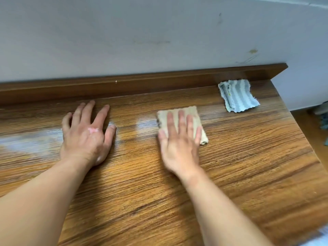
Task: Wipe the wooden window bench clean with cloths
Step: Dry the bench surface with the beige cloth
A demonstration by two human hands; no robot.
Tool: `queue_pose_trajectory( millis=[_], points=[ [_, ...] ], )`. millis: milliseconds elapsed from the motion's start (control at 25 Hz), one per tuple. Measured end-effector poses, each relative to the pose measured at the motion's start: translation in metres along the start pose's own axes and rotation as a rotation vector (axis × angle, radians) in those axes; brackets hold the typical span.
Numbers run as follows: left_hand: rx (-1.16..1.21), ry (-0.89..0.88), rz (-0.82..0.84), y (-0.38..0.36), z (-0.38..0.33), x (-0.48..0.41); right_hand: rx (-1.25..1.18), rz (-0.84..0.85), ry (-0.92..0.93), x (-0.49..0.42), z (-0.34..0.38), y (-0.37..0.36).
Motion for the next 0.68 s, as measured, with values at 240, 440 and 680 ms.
queue_pose_trajectory(
  millis=[240, 440, 680],
  points=[
    [-0.014, 0.009, -0.001, -0.001, 0.0, -0.002, 0.321, 0.119, 0.623, 0.135, -0.001, -0.055],
    [-0.029, 0.019, 0.004, 0.003, -0.001, -0.001, -0.044, -0.035, -0.234, -0.002, -0.108, 0.019],
    [-0.044, 0.043, 0.031, 0.005, 0.0, 0.0, 0.058, 0.092, 0.403, 0.197, 0.002, -0.073]
  ],
)
Point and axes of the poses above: each hand's wrist, its own x-axis away from the middle knuckle, its own y-axis out of the back of the hand, z = x × y, the point moved 7 cm from there along -x, towards the middle knuckle, and after that the axes turned 9 degrees about z, right-handed, at the moved point
